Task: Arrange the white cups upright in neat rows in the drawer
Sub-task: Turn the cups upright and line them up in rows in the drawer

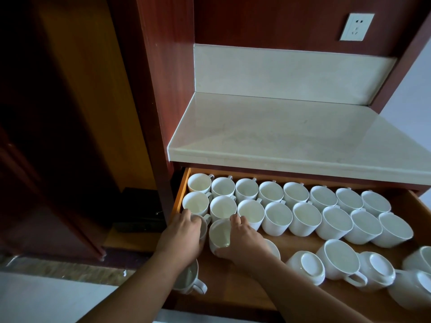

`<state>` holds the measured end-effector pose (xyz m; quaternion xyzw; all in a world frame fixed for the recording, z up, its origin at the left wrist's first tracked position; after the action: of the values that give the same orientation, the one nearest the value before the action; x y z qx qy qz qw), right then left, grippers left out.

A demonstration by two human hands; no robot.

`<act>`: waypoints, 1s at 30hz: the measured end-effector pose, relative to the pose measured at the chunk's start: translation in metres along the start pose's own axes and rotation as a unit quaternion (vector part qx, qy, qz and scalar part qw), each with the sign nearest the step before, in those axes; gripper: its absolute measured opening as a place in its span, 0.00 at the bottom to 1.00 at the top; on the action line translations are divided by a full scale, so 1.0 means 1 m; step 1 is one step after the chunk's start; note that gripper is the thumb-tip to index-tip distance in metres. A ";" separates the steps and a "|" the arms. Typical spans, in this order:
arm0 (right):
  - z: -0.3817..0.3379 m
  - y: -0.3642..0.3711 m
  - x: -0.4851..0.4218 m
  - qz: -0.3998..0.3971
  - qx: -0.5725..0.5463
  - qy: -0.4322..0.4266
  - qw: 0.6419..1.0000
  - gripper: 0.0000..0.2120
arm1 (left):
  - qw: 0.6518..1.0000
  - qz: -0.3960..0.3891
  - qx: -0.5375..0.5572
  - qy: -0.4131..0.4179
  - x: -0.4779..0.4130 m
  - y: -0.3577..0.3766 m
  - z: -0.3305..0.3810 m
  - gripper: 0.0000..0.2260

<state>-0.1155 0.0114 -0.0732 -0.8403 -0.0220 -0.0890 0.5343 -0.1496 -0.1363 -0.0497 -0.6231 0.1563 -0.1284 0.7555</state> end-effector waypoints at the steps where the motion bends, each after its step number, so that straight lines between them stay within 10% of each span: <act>1: 0.000 0.000 0.000 0.005 0.001 -0.001 1.000 0.42 | 1.000 -0.002 0.003 0.000 0.000 0.000 0.000 0.08; 14: 0.018 -0.038 0.006 -0.040 0.019 -0.009 0.999 0.39 | 0.998 -0.044 0.037 0.037 0.014 -0.036 0.013 0.09; 19: 0.042 -0.039 0.019 -0.129 0.115 -0.035 0.984 0.38 | 0.975 -0.211 -0.056 0.037 0.038 -0.005 0.016 0.23; 30: 0.052 -0.015 0.030 -0.128 0.171 -0.058 0.975 0.36 | 0.964 -0.246 -0.088 0.052 0.046 0.004 0.017 0.38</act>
<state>-0.0812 0.0629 -0.0764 -0.7306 -0.1752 -0.1027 0.6520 -0.1003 -0.1386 -0.0543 -0.6987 0.0476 -0.3284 0.6338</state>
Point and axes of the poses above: each hand's wrist, its own x-axis away from the middle knuckle, its own y-axis out of the palm, z = x × y, the point moved 10 cm from there along -x, towards the middle knuckle, and after that the axes turned 1 degree about -z, right-handed, at the moved point
